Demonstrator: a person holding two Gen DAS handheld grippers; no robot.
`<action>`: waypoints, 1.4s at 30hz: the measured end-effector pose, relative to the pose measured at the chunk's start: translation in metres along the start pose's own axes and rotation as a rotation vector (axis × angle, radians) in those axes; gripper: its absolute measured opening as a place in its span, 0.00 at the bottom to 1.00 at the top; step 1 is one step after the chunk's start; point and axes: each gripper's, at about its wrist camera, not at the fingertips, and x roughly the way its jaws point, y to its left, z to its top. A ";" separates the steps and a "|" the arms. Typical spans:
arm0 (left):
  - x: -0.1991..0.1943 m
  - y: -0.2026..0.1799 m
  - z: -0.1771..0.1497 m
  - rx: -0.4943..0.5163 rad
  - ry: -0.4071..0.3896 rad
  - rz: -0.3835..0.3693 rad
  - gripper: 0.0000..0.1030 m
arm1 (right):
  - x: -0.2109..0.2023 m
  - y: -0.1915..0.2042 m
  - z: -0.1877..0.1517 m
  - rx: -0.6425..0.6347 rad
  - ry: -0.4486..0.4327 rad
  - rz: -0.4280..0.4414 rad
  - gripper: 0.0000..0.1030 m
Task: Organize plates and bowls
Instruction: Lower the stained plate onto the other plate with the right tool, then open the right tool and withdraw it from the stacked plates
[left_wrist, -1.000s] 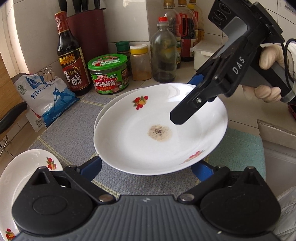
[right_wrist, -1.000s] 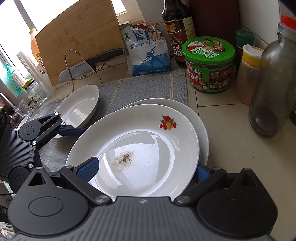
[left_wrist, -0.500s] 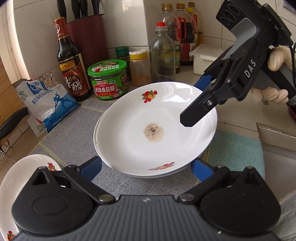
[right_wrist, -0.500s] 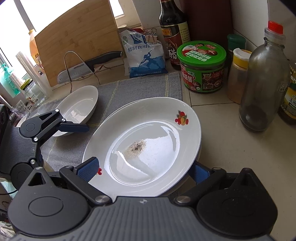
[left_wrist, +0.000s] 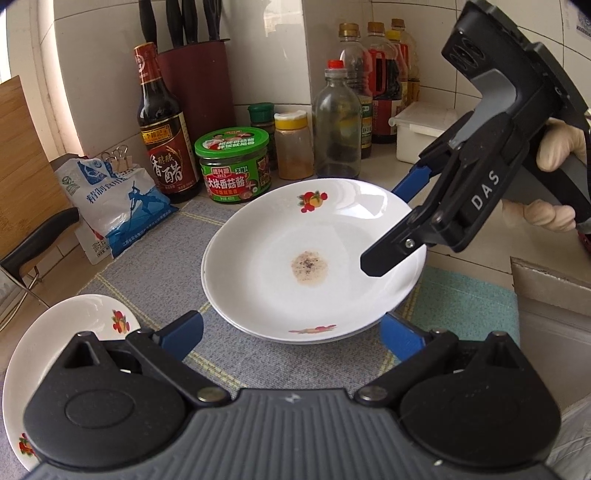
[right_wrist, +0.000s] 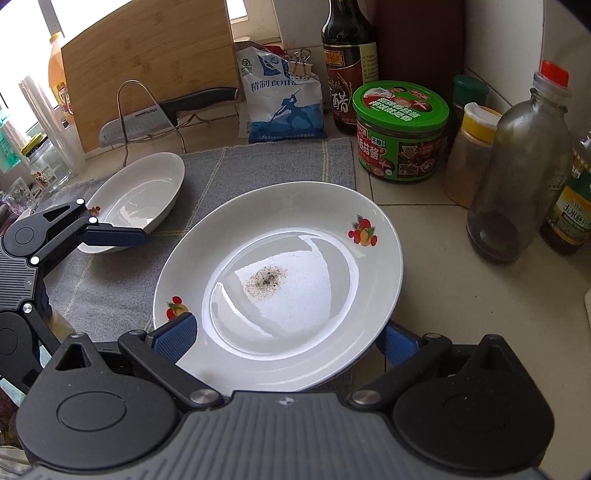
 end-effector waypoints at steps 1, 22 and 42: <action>-0.003 0.000 -0.001 -0.009 -0.003 0.007 0.99 | 0.000 0.000 -0.001 0.006 0.007 -0.005 1.00; -0.066 0.025 -0.065 -0.281 0.059 0.346 0.99 | -0.009 0.085 0.003 -0.178 -0.076 0.047 1.00; -0.026 0.063 -0.088 -0.557 0.086 0.479 1.00 | 0.040 0.133 0.054 -0.358 -0.007 0.152 1.00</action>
